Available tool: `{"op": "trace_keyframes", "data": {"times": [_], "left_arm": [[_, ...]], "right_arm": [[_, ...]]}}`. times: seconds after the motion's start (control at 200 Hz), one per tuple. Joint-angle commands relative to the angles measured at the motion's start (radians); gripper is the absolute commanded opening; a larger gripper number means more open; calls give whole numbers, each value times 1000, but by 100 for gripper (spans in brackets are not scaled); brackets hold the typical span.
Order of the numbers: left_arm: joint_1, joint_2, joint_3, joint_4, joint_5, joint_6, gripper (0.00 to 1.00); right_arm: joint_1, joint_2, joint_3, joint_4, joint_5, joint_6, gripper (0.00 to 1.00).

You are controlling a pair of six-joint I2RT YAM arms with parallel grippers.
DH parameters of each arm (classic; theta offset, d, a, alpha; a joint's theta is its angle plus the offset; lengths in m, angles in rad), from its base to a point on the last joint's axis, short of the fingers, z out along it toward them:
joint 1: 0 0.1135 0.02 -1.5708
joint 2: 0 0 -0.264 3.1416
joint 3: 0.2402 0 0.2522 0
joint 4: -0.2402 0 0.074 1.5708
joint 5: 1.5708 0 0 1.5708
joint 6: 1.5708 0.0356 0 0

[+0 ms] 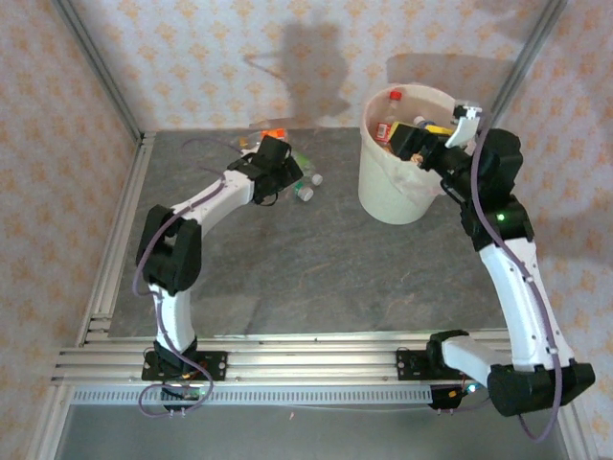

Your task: Put the plastic bottles in the bin

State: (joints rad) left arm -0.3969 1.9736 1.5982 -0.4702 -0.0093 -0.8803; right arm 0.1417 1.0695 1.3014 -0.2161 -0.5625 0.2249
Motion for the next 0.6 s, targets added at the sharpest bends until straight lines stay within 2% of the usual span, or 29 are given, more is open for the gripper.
{"op": "trace_keyframes", "data": {"times": [0.0,0.375,0.595], "left_arm": [[13,91,104,-105,-83,24,100],[15,387,461,-205,-161,-1,98],[17,447,540,-248,-160,22,95]], "right_arm": [[4,-33,-33,3,-7,17,99],[5,-28,-42,-8,18,60,99],[7,-25,-36,-25,27,63,99]]}}
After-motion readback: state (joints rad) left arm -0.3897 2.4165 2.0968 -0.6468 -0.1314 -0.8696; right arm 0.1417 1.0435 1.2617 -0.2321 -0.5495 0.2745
